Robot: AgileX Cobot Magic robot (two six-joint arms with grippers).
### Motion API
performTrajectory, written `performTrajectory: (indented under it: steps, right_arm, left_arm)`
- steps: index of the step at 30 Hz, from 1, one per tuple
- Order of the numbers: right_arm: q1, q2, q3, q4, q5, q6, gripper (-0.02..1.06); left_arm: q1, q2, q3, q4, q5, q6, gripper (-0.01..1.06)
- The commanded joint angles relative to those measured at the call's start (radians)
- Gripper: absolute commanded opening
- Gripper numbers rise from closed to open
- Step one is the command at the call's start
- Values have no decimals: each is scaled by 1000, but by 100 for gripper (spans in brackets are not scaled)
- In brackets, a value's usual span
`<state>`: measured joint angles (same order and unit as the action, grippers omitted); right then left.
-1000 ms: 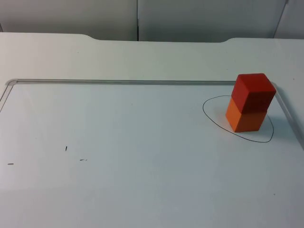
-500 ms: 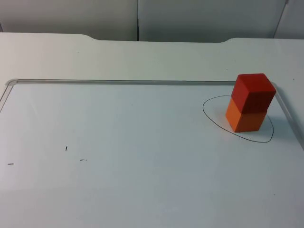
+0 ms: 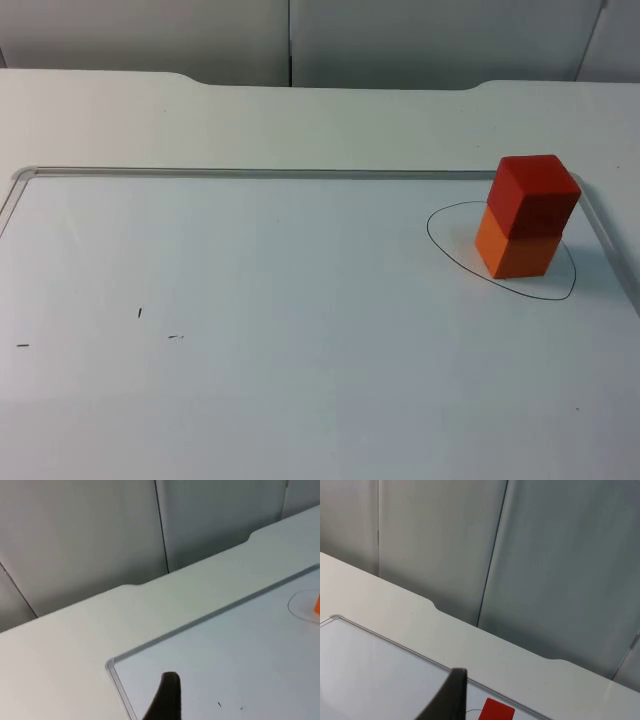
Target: Pick up one cube with the left hand and another cube with the right hand. First place the cube in the right hand at the target position, then stack the cube in the left hand on top.
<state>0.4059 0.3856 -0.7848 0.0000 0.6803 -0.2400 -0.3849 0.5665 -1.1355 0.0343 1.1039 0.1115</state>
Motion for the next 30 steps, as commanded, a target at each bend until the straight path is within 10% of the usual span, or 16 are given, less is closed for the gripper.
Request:
performTrajectory:
  steps: [1,13,16,30]
  right_arm:
    - [3,-1,5,0,-14,5,104]
    - [3,-1,5,0,-6,5,104]
    - [3,-1,5,5,-4,5,104]
    - [3,-1,5,0,0,5,104]
  left_arm:
    - [-5,-87,101,2,-7,-22,76]
    - [-5,-567,368,10,20,-74,76]
    - [-5,-567,391,37,117,-89,76]
    - [-5,-567,583,97,63,-187,76]
